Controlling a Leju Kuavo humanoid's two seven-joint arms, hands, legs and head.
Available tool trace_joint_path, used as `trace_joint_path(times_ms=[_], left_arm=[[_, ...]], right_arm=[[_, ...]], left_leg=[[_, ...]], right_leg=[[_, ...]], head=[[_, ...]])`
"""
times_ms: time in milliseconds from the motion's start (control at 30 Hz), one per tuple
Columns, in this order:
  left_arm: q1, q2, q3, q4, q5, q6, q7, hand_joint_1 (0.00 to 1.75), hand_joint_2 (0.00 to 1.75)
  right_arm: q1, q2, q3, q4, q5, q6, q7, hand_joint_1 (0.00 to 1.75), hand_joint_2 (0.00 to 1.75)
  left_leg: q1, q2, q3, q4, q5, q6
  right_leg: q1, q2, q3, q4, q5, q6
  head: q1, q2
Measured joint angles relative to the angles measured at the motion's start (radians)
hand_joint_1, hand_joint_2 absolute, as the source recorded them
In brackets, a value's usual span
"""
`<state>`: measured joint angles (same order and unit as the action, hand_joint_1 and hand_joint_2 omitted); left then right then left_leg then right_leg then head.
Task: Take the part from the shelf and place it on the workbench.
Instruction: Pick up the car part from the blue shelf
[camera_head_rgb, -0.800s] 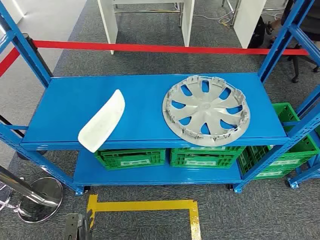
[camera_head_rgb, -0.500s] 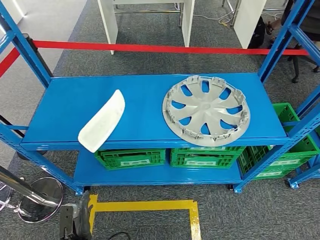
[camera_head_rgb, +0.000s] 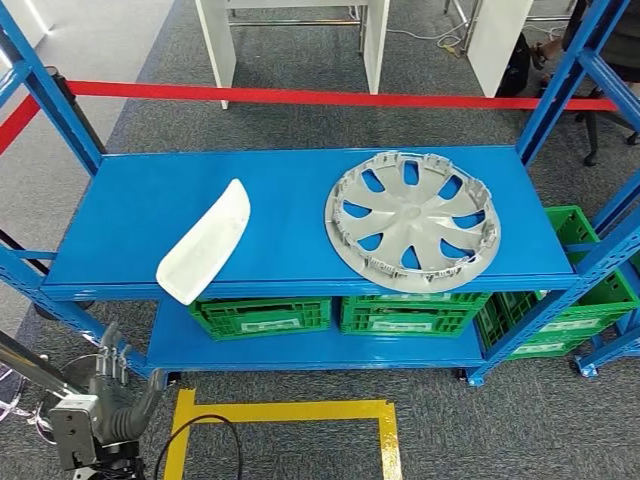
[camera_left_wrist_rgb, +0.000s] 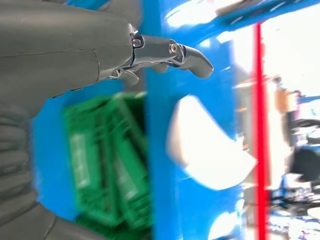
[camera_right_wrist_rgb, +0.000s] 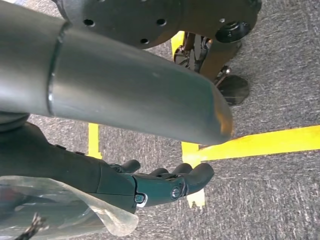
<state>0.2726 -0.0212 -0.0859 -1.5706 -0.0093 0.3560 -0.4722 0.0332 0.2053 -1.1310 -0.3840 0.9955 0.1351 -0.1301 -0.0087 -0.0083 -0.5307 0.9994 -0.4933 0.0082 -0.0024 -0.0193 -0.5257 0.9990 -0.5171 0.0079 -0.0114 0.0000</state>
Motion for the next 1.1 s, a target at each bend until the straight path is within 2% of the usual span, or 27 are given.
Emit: trace_joint_path(times_ms=[67, 200, 333, 533, 867, 1100], left_arm=[[0.007, 0.009, 0.018, -0.058, -0.035, 0.01, -0.001, 0.0, 0.0], [0.011, 0.03, 0.057, -0.146, -0.153, 0.035, 0.017, 0.0, 1.75], [0.004, 0.05, 0.082, -0.173, -0.301, 0.067, 0.068, 0.0, 1.75], [-0.029, 0.078, 0.098, -0.147, -0.433, 0.101, 0.127, 0.0, 1.75], [-0.106, 0.114, 0.087, 0.005, -0.588, 0.138, 0.192, 0.0, 1.75], [-0.174, 0.148, 0.028, 0.135, -0.765, 0.187, 0.252, 0.0, 1.75]], right_arm=[[-0.002, 0.002, -0.015, -0.002, 0.02, 0.002, -0.001, 0.0, 0.0], [-0.007, 0.002, -0.045, -0.003, 0.072, 0.004, -0.006, 0.0, 0.0], [-0.014, 0.002, -0.065, -0.003, 0.12, 0.008, -0.012, 0.0, 0.0], [-0.024, -0.001, -0.077, 0.006, 0.146, 0.006, -0.023, 0.0, 0.0], [-0.037, -0.029, -0.078, 0.053, 0.169, -0.01, -0.034, 0.0, 0.0], [-0.049, -0.056, -0.077, 0.094, 0.186, -0.023, -0.037, 0.0, 0.0]], left_leg=[[0.0, 0.0, 0.0, 0.0, 0.0, 0.0], [0.0, 0.0, 0.0, 0.0, 0.0, 0.0], [0.0, 0.0, 0.0, 0.0, 0.0, 0.0], [0.0, 0.0, 0.0, 0.0, 0.0, 0.0], [0.0, 0.0, 0.001, 0.0, 0.0, 0.0], [0.0, 0.0, 0.001, 0.0, 0.0, 0.0]], right_leg=[[0.0, 0.0, 0.0, 0.0, 0.0, 0.0], [0.0, 0.0, 0.0, 0.0, 0.0, 0.0], [0.0, 0.0, 0.0, 0.0, 0.0, 0.0], [0.0, 0.0, 0.0, 0.0, 0.0, 0.0], [0.0, 0.0, 0.0, 0.0, 0.0, 0.0], [0.0, 0.0, 0.0, 0.0, 0.0, 0.0]], head=[[0.0, 0.0], [0.0, 0.0], [0.0, 0.0], [0.0, 0.0], [0.0, 0.0], [0.0, 0.0]])
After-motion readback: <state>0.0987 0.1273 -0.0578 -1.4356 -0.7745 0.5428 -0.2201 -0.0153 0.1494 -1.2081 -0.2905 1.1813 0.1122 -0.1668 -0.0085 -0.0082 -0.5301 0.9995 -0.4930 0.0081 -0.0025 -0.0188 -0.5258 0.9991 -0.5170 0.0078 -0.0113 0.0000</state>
